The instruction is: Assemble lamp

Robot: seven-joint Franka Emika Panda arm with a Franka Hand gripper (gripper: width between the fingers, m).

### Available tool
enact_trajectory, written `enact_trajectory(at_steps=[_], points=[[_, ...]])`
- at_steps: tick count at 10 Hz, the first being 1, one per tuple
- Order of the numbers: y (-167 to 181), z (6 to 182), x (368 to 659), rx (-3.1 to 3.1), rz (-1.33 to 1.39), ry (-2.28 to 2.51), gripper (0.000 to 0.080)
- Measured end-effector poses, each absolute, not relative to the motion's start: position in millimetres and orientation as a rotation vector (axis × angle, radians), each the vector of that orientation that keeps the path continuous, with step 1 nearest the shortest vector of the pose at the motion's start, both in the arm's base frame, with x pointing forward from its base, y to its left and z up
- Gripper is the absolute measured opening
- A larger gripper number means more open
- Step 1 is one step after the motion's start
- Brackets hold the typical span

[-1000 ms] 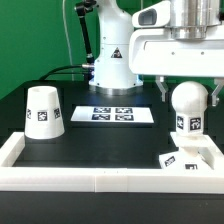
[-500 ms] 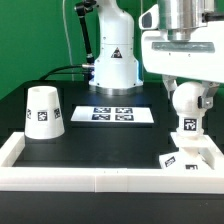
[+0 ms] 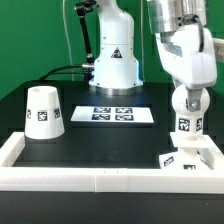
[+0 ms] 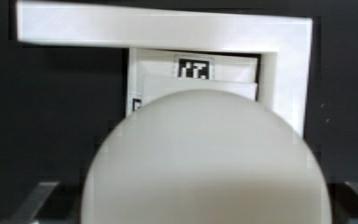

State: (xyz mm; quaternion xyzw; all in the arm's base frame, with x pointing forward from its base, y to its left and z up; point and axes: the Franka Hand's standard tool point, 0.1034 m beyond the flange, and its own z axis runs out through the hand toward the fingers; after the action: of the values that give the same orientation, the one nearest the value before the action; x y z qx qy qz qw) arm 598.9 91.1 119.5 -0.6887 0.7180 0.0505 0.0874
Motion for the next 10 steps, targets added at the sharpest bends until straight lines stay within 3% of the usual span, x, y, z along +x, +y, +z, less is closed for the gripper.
enact_trajectory(at_steps=[6, 7, 10], points=[[91.5, 118.5, 598.6, -1.773, 0.22, 2.356, 0.0579], [91.8, 118.4, 598.5, -1.796, 0.217, 2.336, 0.0669], [95.7, 117.7, 595.0, -2.08, 0.211, 2.106, 0.0698]])
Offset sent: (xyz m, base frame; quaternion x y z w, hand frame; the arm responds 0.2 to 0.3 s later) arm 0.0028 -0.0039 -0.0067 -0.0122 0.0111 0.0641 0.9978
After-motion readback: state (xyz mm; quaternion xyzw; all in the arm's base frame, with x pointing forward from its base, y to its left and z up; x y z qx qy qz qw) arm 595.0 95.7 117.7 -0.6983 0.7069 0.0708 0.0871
